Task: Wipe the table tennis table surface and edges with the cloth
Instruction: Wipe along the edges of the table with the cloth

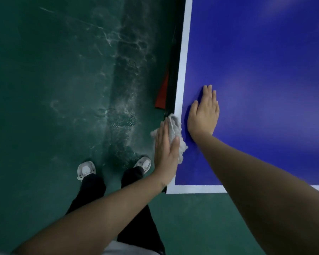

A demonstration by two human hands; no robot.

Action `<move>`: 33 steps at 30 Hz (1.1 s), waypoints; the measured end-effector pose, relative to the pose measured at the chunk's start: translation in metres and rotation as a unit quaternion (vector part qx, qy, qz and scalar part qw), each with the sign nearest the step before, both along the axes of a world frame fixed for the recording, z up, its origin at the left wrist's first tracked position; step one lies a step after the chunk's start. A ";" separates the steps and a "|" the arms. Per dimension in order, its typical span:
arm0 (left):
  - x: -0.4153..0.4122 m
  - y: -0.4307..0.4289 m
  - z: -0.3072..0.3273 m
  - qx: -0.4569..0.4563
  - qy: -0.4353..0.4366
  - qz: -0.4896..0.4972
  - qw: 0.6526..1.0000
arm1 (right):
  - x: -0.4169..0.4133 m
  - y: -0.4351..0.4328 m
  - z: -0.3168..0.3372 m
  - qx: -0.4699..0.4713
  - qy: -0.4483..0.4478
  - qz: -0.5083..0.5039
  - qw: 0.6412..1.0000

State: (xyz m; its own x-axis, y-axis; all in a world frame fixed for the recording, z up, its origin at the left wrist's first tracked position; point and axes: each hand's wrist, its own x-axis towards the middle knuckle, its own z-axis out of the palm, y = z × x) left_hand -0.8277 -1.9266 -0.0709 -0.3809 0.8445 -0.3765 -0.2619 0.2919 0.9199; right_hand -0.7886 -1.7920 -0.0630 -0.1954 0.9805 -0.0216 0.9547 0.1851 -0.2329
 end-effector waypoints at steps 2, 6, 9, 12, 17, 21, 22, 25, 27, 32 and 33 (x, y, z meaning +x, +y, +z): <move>-0.009 0.021 -0.005 -0.002 0.024 0.005 1.000 | 0.000 -0.001 0.001 -0.005 -0.002 -0.005 1.000; -0.042 0.098 -0.014 0.005 0.074 0.008 0.997 | -0.001 -0.001 0.000 -0.005 -0.003 -0.009 1.000; -0.071 0.159 -0.015 0.008 0.074 0.003 0.997 | -0.001 -0.001 -0.001 -0.006 -0.007 -0.011 1.000; -0.082 0.186 -0.017 0.010 0.067 0.007 0.998 | -0.001 0.000 -0.002 -0.005 -0.010 -0.012 1.000; -0.061 0.132 -0.015 0.033 0.090 -0.007 0.995 | 0.000 -0.001 -0.001 -0.005 -0.009 -0.009 1.000; -0.007 0.019 -0.004 0.034 0.093 0.000 0.995 | 0.000 -0.001 -0.001 -0.004 -0.013 -0.008 1.000; 0.005 -0.007 -0.003 0.019 0.089 -0.004 0.996 | 0.000 -0.002 -0.001 -0.005 -0.013 -0.007 1.000; 0.024 -0.049 -0.003 -0.037 0.075 -0.024 0.996 | -0.001 -0.001 0.001 -0.010 -0.018 -0.009 1.000; 0.022 -0.048 -0.004 -0.055 0.081 -0.030 0.995 | -0.001 -0.001 0.001 -0.013 -0.019 -0.011 1.000; 0.001 0.005 -0.003 -0.049 0.059 -0.010 0.997 | -0.003 -0.002 0.002 -0.013 -0.024 -0.014 1.000; -0.005 0.021 -0.003 -0.040 0.071 -0.006 0.997 | -0.003 -0.002 0.001 -0.013 -0.025 -0.015 0.999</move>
State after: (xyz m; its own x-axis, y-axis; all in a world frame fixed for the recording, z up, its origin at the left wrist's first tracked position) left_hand -0.8331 -1.9056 -0.0738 -0.4255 0.8189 -0.3852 -0.1261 0.3679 0.9213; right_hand -0.7914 -1.7939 -0.0617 -0.1636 0.9849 -0.0564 0.9705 0.1504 -0.1884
